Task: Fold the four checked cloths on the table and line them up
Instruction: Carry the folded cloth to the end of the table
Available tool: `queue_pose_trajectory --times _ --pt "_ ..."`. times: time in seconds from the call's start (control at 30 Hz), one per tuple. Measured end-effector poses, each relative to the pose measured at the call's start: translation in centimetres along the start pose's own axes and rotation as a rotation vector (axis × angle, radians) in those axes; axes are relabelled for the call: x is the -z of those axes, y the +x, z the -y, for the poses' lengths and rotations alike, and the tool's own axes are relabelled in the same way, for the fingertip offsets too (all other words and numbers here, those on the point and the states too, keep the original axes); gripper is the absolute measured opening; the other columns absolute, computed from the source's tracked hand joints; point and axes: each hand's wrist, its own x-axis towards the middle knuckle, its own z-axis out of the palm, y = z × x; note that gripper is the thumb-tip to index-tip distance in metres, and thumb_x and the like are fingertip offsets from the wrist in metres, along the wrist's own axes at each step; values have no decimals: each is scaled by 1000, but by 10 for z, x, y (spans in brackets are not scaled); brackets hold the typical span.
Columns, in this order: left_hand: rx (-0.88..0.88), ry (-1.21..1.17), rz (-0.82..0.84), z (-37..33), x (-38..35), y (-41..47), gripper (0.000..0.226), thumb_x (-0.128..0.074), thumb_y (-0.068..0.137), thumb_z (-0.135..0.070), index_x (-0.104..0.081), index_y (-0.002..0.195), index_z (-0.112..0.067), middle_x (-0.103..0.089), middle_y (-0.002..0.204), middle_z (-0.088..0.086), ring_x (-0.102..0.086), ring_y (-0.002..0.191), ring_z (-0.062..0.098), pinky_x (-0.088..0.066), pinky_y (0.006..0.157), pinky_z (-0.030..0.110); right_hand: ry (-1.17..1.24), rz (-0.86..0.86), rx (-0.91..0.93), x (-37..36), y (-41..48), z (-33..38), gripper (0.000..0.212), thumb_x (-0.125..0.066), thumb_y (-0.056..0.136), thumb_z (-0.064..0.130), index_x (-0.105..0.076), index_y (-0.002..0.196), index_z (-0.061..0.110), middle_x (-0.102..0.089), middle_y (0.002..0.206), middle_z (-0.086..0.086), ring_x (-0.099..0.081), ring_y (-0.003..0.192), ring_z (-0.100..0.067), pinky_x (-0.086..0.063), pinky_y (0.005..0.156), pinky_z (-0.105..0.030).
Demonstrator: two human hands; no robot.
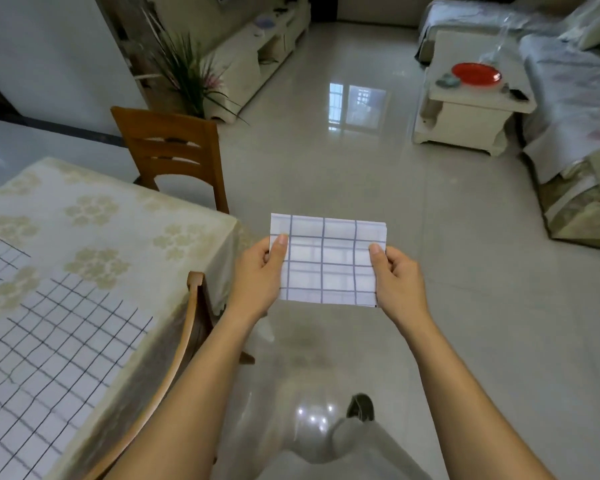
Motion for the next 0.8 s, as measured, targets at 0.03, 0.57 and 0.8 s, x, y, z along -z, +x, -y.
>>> queue_pose_trajectory --times 0.03,0.57,0.8 --pt "13 -18 -20 -10 -6 16 28 -44 108 -32 -67 100 -18 -70 88 -11 -65 82 -12 -47 66 6 -1 18 9 3 24 3 48 -50 104 36 -46 76 -3 -40 64 -3 -37 59 -13 -30 54 -29" --pt "65 -15 -385 -12 -16 219 37 -40 106 -43 -71 105 -23 -73 96 -12 -67 91 -2 -51 74 10 -41 334 142 -64 293 31 58 -46 96 54 -56 84 -2 -54 68 -7 -50 63 -15 -42 60 -32" --pt "90 -41 -368 -6 14 332 24 -38 108 -44 -60 99 -41 -69 99 -16 -66 97 2 -54 83 20 -145 363 209 -109 395 67 47 -49 104 39 -54 78 0 -50 57 -2 -49 51 -17 -43 46 -35"
